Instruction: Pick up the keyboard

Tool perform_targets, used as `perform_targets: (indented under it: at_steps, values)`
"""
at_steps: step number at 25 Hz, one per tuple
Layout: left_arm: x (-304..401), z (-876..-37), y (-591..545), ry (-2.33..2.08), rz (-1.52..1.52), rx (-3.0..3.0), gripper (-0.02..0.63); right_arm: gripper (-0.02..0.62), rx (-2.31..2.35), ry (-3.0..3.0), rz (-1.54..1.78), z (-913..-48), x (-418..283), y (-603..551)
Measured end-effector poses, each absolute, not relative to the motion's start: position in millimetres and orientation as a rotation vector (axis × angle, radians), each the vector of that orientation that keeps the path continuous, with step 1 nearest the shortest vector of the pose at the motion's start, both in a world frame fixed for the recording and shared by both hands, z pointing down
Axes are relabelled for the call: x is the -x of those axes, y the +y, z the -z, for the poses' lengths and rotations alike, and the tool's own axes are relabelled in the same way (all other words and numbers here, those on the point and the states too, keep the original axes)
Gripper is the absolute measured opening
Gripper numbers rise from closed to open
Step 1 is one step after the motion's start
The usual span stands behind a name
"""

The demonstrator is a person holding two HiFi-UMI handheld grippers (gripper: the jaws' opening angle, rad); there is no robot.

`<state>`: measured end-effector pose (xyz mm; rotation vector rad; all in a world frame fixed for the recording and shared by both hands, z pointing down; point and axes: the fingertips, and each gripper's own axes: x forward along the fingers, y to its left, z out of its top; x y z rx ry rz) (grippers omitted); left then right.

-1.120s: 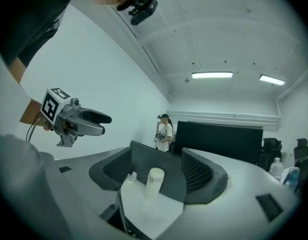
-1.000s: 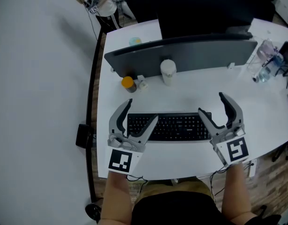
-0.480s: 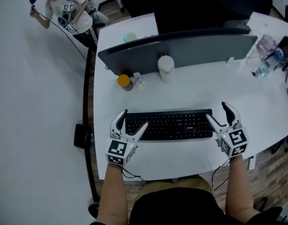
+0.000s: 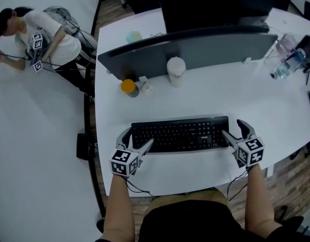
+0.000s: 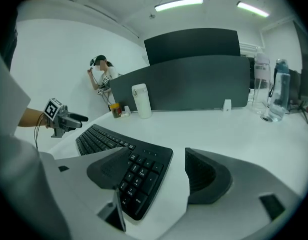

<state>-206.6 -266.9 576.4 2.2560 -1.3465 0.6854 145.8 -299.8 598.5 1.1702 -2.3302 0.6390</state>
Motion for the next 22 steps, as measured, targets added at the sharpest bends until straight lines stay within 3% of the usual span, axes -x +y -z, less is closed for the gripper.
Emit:
perform_targets:
  at_steps: [22]
  values:
    - [234.0, -645.7, -248.2, -1.180, -0.704, -1.948, 0.437, 0.316, -0.998, -2.252, -0.976, -658.2, -148.3, -292.0]
